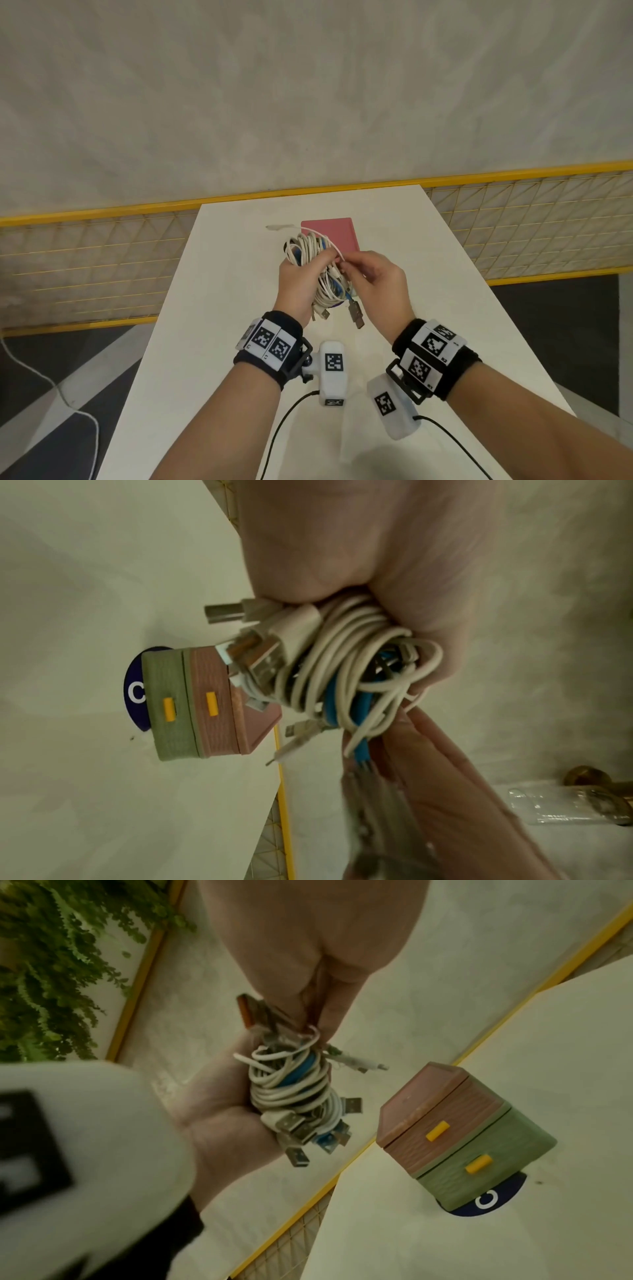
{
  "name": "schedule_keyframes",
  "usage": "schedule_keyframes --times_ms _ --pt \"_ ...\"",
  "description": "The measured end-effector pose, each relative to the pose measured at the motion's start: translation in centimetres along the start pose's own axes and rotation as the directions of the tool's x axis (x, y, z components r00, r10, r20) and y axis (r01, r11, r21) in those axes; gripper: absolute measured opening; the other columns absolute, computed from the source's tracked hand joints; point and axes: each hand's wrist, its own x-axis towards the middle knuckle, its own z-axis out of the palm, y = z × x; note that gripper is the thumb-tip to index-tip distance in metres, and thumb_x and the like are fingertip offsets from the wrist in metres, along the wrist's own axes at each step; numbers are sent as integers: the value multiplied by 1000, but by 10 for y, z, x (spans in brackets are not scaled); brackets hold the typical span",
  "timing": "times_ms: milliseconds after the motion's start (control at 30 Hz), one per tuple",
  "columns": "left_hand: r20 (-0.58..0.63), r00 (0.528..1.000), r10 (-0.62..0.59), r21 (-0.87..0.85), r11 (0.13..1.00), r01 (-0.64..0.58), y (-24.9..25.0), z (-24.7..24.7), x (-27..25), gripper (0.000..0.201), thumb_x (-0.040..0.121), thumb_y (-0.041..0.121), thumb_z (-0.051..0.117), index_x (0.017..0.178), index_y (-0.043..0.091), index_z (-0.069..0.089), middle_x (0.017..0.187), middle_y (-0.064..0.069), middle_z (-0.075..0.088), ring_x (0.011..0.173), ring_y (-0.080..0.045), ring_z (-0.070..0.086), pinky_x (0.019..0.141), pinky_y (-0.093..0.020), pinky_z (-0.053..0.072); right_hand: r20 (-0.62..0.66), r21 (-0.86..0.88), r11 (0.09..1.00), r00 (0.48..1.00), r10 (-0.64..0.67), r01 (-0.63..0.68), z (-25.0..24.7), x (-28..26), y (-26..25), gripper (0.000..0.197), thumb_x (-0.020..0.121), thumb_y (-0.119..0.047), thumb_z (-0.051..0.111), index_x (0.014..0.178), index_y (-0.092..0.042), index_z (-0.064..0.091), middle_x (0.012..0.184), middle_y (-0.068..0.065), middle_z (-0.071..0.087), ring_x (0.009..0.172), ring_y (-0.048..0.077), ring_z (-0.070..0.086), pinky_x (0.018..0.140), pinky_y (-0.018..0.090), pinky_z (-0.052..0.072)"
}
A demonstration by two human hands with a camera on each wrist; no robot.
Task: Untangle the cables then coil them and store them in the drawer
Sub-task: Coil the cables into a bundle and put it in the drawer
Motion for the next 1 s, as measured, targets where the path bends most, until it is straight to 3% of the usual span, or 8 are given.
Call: schedule_keyframes --times_ms 100,200,300,400,500,667,767,1000 --pt "12 1000 -22 -75 997 22 0 2 -2 31 78 14 77 105 1 70 96 -17 74 87 -29 72 76 -38 59 -49 -82 996 998 -27 23 1 4 0 15 86 -3 63 94 -9 74 86 0 64 73 5 65 65 20 54" --pt "28 1000 -5 -59 998 6 0 1 0 30 78 14 78 104 1 69 94 -16 74 85 -27 72 75 -38 59 -34 -178 983 998 -45 38 -2 6 5 16 85 -8 65 92 -18 75 80 -6 63 72 8 64 66 35 57" --pt "49 998 31 72 997 -34 0 -3 3 17 76 15 79 89 7 71 79 -11 70 76 -26 69 72 -41 59 138 -341 925 982 -130 170 -10 11 8 16 85 -10 65 94 -19 76 77 8 62 71 23 60 65 46 52" --pt "76 996 50 161 985 -62 0 -10 5 10 76 9 74 77 11 64 72 -10 61 70 -23 63 70 -40 56 379 -323 908 916 -132 265 -25 14 4 23 87 -6 63 104 -16 73 90 7 64 81 21 62 74 39 52" --pt "119 992 43 238 969 -70 4 -15 6 13 77 5 71 73 11 60 68 -6 60 65 -19 61 66 -32 51 338 -352 880 920 -197 318 -41 24 -5 27 88 0 58 105 -16 70 98 -2 59 87 16 60 74 28 51" --pt "332 941 -60 349 935 -64 7 -9 -4 14 78 16 79 83 10 68 69 2 70 67 -13 68 63 -22 52 388 -526 700 869 -308 483 -43 48 -31 39 89 -20 47 128 -20 54 141 6 36 124 18 44 96 29 44" --pt "343 938 -54 383 920 -87 6 -7 -7 10 78 15 78 78 11 68 68 -3 70 63 -16 67 61 -24 53 481 -635 470 790 -380 613 -46 62 -24 23 87 -9 61 107 -13 70 126 16 53 112 31 52 85 37 48" --pt "129 987 99 301 944 -134 -1 -12 5 15 77 7 76 89 9 68 72 3 67 67 -9 65 66 -25 52 265 -570 799 963 -41 191 -43 53 -4 11 85 -12 67 92 -7 73 75 8 67 65 16 63 69 33 53"
